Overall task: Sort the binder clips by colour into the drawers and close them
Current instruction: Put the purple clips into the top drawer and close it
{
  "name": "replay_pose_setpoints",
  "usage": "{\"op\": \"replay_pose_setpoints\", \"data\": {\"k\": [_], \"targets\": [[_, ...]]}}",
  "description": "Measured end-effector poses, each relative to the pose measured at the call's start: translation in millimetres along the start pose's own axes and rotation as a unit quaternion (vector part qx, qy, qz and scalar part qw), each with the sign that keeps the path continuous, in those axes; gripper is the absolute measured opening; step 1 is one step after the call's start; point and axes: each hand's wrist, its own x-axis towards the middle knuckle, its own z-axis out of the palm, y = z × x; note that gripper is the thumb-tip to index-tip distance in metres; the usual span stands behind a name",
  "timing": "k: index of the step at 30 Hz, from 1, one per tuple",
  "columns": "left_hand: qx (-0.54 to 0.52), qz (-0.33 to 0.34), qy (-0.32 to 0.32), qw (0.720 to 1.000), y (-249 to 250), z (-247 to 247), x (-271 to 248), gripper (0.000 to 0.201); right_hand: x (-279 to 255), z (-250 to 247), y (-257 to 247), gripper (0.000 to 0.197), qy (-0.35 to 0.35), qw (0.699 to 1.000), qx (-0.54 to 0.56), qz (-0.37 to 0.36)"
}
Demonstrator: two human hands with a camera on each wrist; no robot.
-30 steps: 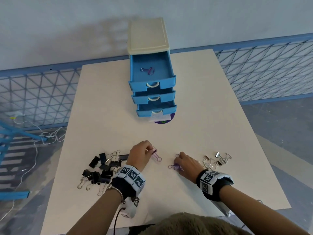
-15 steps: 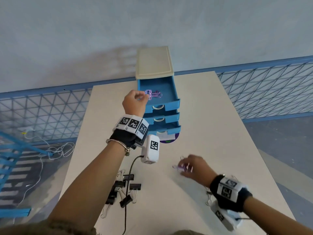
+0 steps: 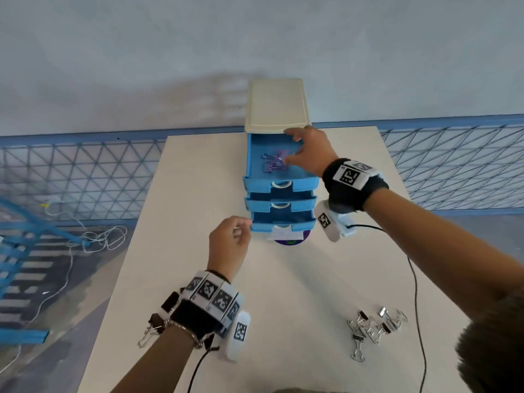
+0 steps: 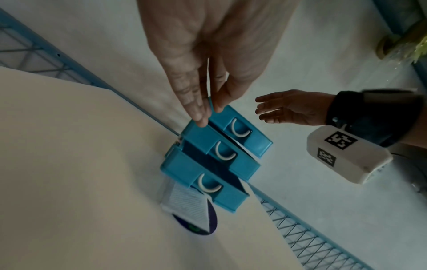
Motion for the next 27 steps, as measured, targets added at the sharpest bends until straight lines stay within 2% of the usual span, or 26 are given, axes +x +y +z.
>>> {"op": "replay_pose_setpoints", "data": {"k": [4, 6, 9, 13, 19, 24, 27], "targets": [[0.021, 0.023, -0.052, 0.998, -18.6, -6.4, -25.6, 0.011, -14.4, 6.8, 18.5, 0.046, 0.010, 1.000, 0.012, 0.005], [0.044, 0.050, -0.116, 0.991, -31.0, -8.5, -46.3, 0.013, -25.5, 7.8, 31.8, 0.041, 0.030, 1.000, 0.000, 0.003], [0.101, 0.075, -0.207, 0.970, -54.7, -11.8, -85.4, 0.028, -37.0, 7.9, 51.8, 0.042, 0.057, 0.998, -0.007, 0.008], [0.248, 0.123, -0.304, 0.911, -82.5, -13.7, -137.9, 0.037, -45.3, 11.7, 65.7, 0.051, 0.068, 0.998, 0.006, 0.012], [0.385, 0.175, -0.408, 0.809, -120.5, -1.5, -182.5, 0.071, -45.8, 23.2, 64.3, 0.068, 0.074, 0.996, 0.042, 0.016], [0.415, 0.170, -0.458, 0.768, -135.7, 12.8, -196.6, 0.079, -41.6, 28.5, 63.1, 0.074, 0.088, 0.995, 0.046, 0.013], [0.426, 0.163, -0.455, 0.765, -138.4, 21.2, -199.4, 0.079, -36.7, 26.6, 63.5, 0.079, 0.095, 0.995, 0.033, 0.005]]}}
